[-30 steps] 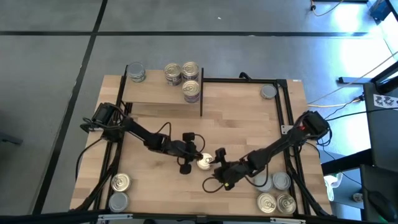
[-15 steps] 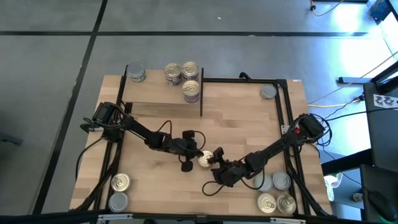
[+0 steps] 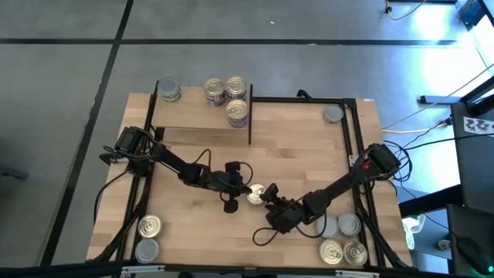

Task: Stack canned seafood by type on shelf
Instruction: Put the blue tuna can on the shelf

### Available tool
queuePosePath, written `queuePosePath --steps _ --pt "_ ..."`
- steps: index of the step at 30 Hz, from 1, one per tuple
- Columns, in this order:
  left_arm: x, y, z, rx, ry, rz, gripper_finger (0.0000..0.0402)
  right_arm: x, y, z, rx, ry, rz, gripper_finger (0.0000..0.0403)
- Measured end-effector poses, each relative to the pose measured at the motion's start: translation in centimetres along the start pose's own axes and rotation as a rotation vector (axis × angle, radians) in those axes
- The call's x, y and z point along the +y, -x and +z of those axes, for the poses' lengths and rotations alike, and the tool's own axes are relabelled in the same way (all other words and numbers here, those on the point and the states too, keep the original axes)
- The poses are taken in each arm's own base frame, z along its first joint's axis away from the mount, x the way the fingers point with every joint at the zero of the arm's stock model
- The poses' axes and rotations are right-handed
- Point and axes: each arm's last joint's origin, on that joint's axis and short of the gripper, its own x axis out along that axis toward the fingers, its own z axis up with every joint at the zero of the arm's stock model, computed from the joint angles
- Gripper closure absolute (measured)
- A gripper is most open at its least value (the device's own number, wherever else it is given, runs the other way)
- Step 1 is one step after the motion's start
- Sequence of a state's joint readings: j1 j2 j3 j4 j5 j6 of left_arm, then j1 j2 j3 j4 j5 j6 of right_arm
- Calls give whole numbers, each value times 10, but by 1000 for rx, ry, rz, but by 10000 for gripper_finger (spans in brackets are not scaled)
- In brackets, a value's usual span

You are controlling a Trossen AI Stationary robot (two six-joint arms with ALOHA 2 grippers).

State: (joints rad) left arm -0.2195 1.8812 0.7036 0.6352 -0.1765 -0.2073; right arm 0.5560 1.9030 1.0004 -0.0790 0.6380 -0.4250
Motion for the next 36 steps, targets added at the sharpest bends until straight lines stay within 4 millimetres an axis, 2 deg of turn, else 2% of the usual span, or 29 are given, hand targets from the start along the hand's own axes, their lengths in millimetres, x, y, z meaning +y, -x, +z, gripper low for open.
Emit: queuePosePath --steps 4,11,19,25,32,36 --pt "1 1 -1 -7 2 0 394 2 -3 -1 12 57 -13 130" --pt "3 1 -1 -9 15 6 394 13 -21 -6 92 153 -98 130" --pt "3 1 -1 -8 15 7 394 13 -24 -6 85 171 -102 130" --pt "3 2 0 -8 25 8 394 17 -15 4 61 172 -134 130" --pt "-2 8 5 -8 21 -16 394 11 3 22 -4 107 -158 130" --pt "-5 14 9 2 10 -24 394 11 3 18 18 68 -128 130"
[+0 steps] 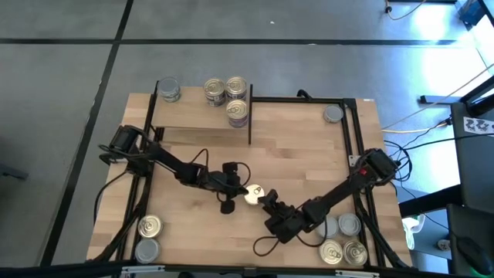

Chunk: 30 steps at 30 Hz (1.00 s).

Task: Stack canned seafood by type on shelf
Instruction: Put the blue tuna can on the shelf

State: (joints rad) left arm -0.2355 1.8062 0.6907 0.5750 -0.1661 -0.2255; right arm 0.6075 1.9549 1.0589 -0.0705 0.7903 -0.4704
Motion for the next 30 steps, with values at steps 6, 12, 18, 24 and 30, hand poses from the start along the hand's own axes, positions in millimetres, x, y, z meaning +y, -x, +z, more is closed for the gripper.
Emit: queuePosePath --steps 6,12,18,24,30 --pt "1 1 2 -12 -41 8 394 -2 -2 -1 6 -27 2 130" --pt "10 -6 -2 -4 -54 34 394 -9 -11 -5 -2 -55 59 130" --pt "18 -8 -1 -6 6 65 394 -15 -18 -9 10 -72 72 130" --pt "29 -7 -4 -37 130 96 394 -12 -27 -14 53 -52 45 130" --pt "37 -4 -9 -48 193 115 394 -13 -31 -16 83 -39 -4 130"
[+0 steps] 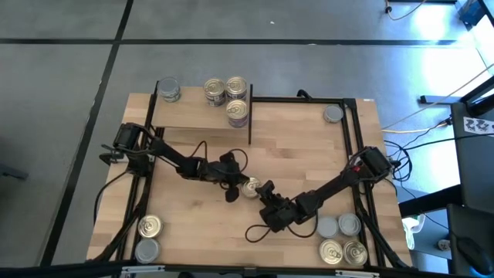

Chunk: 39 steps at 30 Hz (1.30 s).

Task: Stack canned seafood by type on shelf
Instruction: Put the blue tuna can on the shelf

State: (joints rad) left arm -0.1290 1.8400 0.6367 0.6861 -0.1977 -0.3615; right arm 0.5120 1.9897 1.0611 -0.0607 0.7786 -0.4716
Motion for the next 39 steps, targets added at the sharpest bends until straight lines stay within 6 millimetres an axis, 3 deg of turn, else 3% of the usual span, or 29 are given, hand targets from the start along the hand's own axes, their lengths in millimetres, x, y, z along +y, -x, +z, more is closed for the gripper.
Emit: queuePosePath --steps 15,25,28,32,39 --pt "6 1 -2 -5 23 33 394 -16 -17 -4 14 -47 -51 130" --pt "5 1 -6 32 18 -1 394 -33 -32 -5 -47 -199 -54 133" --pt "6 1 -7 35 17 8 394 -37 -37 -9 -39 -287 -40 154" --pt "5 1 -5 15 20 9 394 -36 -37 -9 -43 -323 -22 221" --pt "6 2 -7 27 1 5 387 -27 -27 -3 -72 -355 13 220"
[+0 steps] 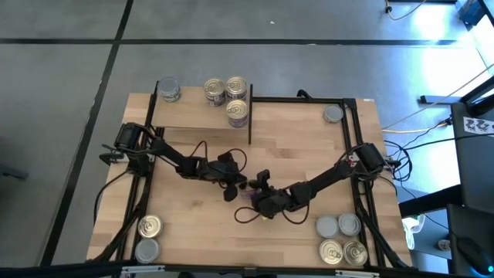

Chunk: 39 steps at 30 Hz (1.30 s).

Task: Stack canned seafood by type on shelf
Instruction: Put the blue tuna can on the shelf

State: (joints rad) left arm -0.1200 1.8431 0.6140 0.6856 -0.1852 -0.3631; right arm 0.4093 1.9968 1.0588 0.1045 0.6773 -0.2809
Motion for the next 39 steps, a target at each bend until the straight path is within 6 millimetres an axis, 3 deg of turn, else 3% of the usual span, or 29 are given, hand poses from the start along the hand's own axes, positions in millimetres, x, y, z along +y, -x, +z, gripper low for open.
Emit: queuePosePath --steps 3,8,13,18,26,39 --pt "0 1 1 1 -38 -5 358 0 9 3 -5 -35 7 220" --pt "-4 12 15 -40 -157 -19 275 -7 27 6 14 -99 15 220" --pt "-20 40 37 -81 -276 -61 194 -12 33 4 45 -155 12 220" --pt "-43 71 45 -105 -405 -141 147 -14 33 9 6 -198 4 220" --pt "-69 86 35 -107 -561 -192 138 -24 29 24 -145 -314 24 220" --pt "-67 86 35 -116 -568 -122 139 -25 30 29 -192 -361 31 220"
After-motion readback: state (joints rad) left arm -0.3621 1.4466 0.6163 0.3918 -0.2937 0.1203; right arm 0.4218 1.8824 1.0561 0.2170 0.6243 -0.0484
